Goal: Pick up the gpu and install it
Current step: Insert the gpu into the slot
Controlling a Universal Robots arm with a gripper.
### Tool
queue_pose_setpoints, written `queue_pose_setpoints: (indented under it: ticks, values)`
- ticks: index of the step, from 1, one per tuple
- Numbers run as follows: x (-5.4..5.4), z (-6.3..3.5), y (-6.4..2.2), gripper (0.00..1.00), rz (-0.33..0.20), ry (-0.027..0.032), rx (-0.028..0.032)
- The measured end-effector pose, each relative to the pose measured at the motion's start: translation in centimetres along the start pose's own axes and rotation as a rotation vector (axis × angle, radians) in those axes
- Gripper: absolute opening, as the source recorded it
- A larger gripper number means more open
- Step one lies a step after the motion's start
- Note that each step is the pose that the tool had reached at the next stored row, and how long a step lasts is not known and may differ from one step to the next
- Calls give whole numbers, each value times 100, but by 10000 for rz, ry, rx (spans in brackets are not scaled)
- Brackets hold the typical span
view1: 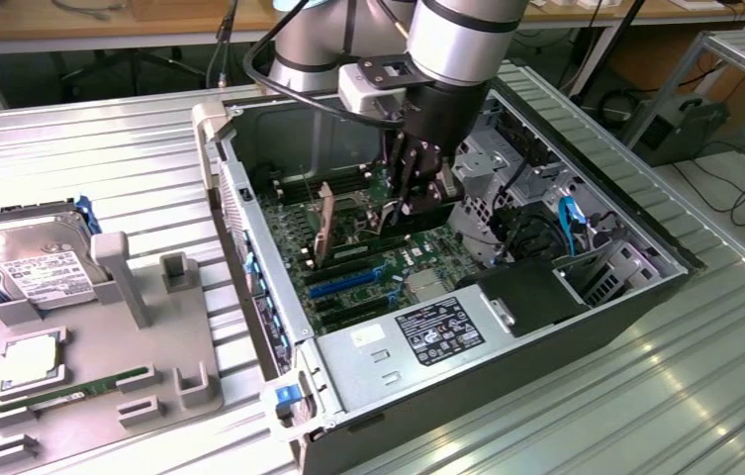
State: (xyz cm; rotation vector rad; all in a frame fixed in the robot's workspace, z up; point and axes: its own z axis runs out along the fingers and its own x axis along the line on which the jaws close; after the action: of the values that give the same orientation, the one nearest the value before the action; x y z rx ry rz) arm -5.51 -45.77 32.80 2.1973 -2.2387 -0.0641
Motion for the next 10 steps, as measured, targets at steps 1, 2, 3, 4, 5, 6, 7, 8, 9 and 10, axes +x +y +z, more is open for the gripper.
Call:
queue_pose_setpoints:
  ticks: [1,2,3,4,5,6,7,8,9,10]
  values:
    - [0,1,0,26,0,0,0]
    - [1,3,0,26,0,0,0]
    - [1,5,0,26,0,1,0]
    - [2,9,1,26,0,0,0]
    - [2,11,1,26,0,0,0]
    - [2,14,1,26,0,-1,0]
    - [2,17,1,26,0,-1,1]
    - [3,19,2,26,1,0,0]
    - [3,23,3,26,0,0,0]
    - [3,25,4,26,1,0,0]
